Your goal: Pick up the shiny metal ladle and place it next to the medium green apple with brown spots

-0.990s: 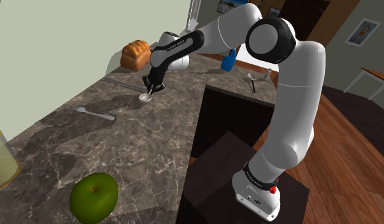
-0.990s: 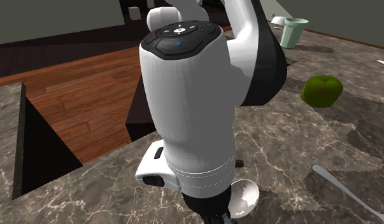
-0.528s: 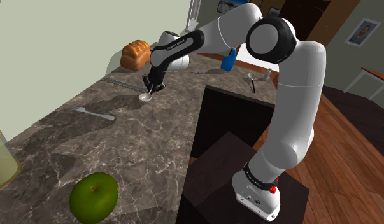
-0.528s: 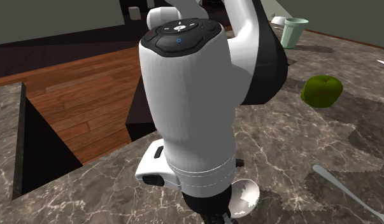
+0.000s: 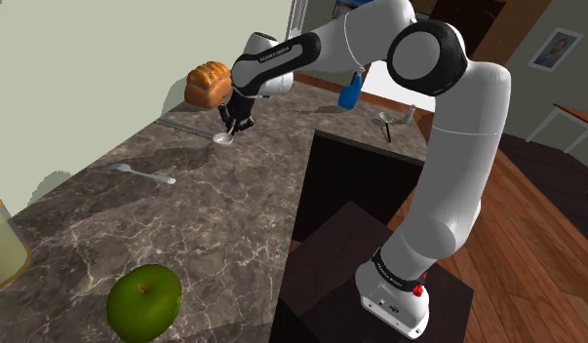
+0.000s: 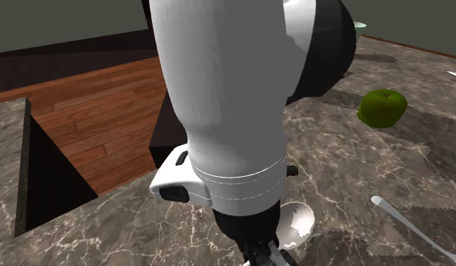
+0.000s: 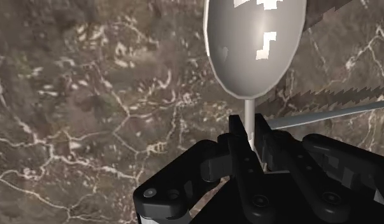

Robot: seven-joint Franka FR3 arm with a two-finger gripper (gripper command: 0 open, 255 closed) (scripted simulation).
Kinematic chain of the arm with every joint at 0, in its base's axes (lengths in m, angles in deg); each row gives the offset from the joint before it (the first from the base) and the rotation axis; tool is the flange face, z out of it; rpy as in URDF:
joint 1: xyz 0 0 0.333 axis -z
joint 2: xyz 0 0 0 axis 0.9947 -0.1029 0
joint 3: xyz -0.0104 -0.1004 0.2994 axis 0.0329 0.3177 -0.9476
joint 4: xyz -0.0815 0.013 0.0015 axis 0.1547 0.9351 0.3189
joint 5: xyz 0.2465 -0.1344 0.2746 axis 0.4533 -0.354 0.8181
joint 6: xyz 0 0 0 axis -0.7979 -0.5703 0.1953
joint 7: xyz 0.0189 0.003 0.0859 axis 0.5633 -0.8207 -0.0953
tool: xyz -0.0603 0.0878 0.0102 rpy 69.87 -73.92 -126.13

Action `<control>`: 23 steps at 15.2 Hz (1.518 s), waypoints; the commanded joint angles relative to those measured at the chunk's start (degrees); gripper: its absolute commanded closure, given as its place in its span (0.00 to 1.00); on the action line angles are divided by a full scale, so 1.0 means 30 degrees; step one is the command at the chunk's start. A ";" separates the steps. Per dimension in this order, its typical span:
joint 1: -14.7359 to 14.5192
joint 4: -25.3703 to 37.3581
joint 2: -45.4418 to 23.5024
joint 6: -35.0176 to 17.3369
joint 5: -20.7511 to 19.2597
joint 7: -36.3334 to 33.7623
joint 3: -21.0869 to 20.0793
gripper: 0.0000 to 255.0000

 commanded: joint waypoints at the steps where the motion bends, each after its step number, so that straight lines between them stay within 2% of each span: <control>1: -0.0022 0.0107 0.0282 0.0388 -0.0022 -0.0092 -0.0004 1.00; 23: 0.0038 0.2888 0.2443 0.5299 -0.0210 -0.0699 0.0040 1.00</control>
